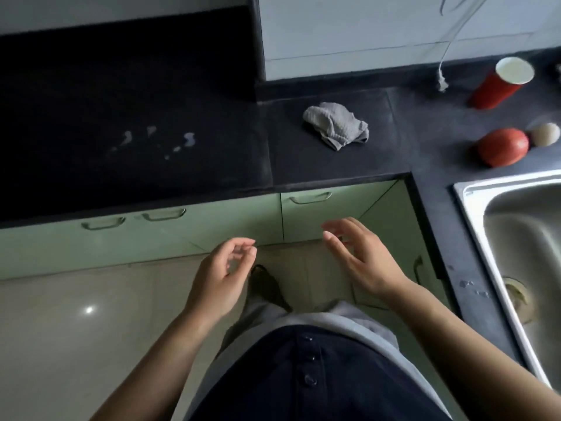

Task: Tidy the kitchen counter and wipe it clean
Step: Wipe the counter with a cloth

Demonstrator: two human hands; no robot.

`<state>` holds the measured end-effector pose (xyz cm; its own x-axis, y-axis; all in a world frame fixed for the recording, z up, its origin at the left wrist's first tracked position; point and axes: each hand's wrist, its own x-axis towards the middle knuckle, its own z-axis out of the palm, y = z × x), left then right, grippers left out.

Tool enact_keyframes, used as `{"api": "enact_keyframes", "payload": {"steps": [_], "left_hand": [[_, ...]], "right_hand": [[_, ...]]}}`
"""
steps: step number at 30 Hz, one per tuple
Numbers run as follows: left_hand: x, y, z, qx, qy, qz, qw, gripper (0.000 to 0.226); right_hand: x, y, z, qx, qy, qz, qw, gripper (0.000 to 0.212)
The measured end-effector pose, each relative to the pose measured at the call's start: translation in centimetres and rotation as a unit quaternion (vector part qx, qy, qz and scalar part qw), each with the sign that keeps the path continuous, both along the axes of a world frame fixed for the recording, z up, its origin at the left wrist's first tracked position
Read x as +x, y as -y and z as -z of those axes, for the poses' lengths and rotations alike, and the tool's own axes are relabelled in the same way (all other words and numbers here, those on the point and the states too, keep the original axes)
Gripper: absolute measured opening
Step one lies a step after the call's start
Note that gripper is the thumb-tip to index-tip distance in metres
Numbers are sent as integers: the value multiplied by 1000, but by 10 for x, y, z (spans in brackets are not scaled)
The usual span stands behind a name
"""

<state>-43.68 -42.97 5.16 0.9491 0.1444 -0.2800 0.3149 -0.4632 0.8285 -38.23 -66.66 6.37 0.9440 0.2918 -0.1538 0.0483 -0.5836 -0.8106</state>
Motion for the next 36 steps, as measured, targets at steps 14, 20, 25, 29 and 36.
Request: {"api": "enact_keyframes", "payload": {"steps": [14, 20, 25, 29, 36], "left_hand": [[260, -23, 59, 326, -23, 246, 912, 58], [255, -2, 81, 390, -41, 212, 895, 63], [251, 2, 84, 385, -46, 189, 902, 62], [250, 4, 83, 381, -45, 176, 907, 61], [253, 6, 77, 366, -46, 160, 916, 60]], "right_hand": [[235, -26, 28, -173, 50, 54, 982, 33], [294, -15, 57, -231, 80, -26, 969, 41], [298, -16, 81, -298, 91, -89, 946, 47], [284, -4, 87, -307, 117, -134, 935, 53], [291, -7, 85, -291, 101, -163, 937, 47]]}}
